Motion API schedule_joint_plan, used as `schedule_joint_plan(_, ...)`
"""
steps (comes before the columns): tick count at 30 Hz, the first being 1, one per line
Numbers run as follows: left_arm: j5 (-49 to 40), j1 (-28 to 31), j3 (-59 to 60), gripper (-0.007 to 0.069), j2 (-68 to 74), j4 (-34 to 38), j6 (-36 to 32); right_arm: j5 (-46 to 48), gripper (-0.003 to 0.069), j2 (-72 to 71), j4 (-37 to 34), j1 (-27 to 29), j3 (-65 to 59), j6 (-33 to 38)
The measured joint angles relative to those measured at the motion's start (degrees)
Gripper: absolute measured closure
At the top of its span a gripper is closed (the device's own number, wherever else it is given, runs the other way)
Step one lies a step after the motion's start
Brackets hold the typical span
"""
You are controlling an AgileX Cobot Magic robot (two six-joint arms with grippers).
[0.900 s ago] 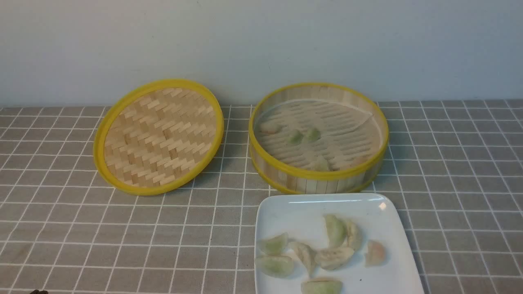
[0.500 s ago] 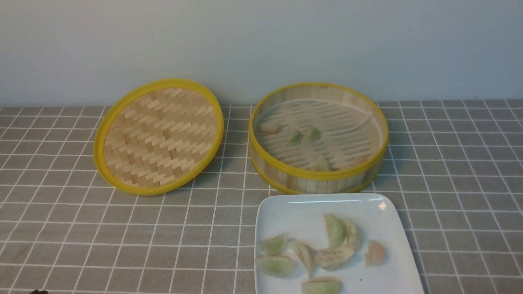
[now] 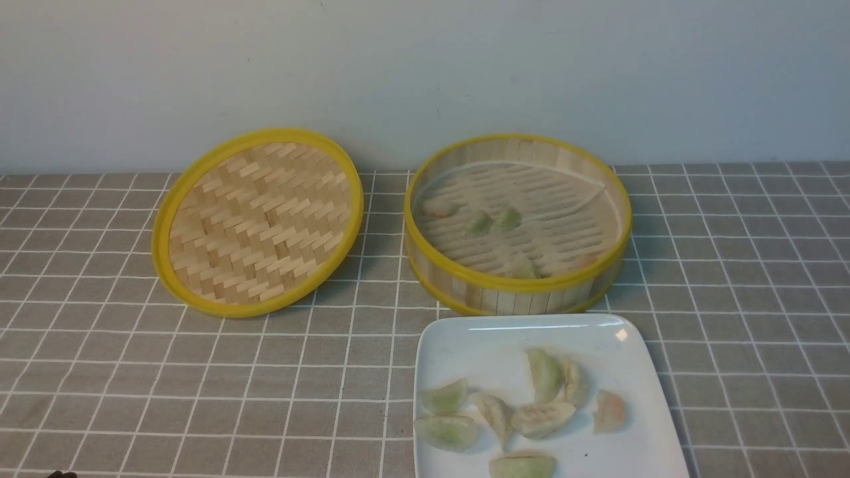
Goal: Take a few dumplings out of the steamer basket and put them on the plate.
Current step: Use the left arm to grab a dumpling from the steamer
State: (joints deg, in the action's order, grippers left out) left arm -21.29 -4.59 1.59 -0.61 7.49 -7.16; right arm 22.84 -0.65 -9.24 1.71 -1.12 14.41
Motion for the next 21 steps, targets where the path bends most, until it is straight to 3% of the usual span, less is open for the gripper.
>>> schedule_joint_plan(16, 0.92, 0.0, 0.0, 0.0629, 0.0, -0.96, 0.14, 0.0, 0.0673, 0.0, 0.0, 0.0, 0.0, 0.0)
schedule_joint_plan(21, 14.37, -0.02, 0.0, 0.0629, 0.0, 11.0, 6.68, 0.0, 0.0673, 0.0, 0.0, 0.0, 0.0, 0.0)
